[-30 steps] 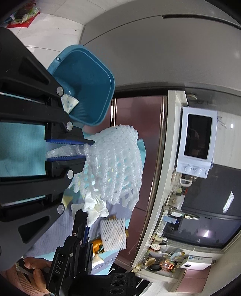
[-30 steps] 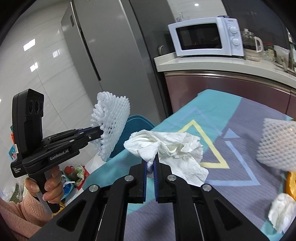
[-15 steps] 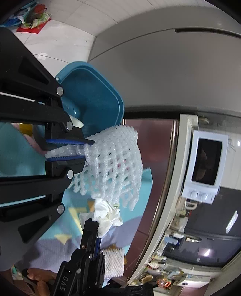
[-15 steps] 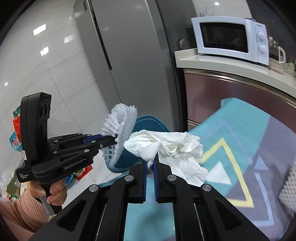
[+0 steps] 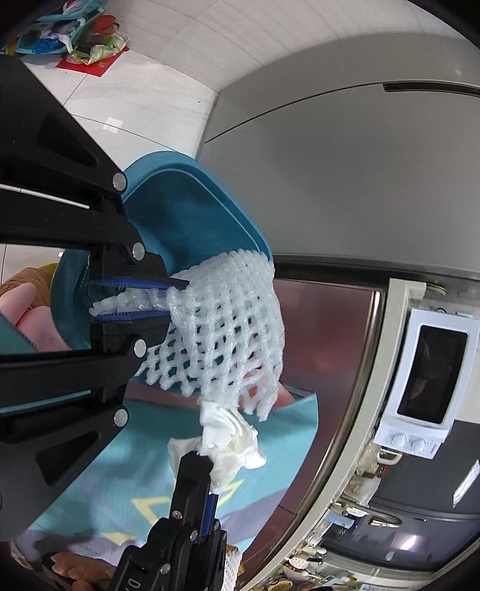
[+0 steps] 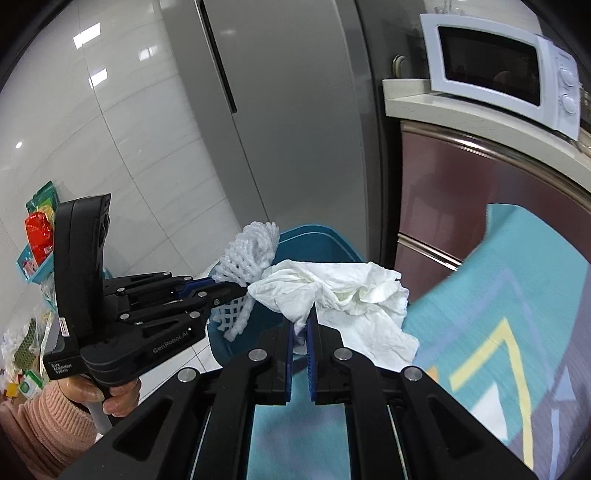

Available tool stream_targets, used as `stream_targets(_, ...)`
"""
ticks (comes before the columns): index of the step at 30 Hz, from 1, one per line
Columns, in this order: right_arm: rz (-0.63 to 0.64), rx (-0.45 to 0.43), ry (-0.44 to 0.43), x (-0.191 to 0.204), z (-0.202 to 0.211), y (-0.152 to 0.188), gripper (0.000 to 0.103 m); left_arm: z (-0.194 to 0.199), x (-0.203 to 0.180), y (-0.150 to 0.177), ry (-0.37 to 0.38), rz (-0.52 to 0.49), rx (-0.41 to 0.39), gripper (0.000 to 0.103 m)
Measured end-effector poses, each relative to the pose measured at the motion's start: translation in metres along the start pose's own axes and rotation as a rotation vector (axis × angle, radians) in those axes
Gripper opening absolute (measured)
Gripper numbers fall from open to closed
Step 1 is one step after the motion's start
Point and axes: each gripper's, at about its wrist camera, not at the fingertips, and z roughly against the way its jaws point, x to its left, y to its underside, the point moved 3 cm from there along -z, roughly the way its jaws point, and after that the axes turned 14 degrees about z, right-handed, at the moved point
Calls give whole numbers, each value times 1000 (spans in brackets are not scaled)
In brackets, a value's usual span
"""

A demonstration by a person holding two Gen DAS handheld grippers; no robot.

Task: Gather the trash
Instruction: 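Carry the foam net and tissue over the teal bin with both tools, then open both tools to drop the net and tissue into the bin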

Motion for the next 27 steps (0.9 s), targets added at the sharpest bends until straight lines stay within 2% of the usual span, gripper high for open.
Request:
stream_targets(19,-19,144,-71,-1,-71,-17,6,-56,16,-2,-55,46,58,13)
stream_targets(23,-29,175,-73,-3,-79,-18,12,-64,15,-2,-56,55,68,14)
stream_targets(25,-37,187,-77,-4,-84,-18,17,-62,18,0,-52,61,70,20)
stream_targets(27,-46,194,-77,-5,-86,-18,17,-65,18,0,-54,67,70,21)
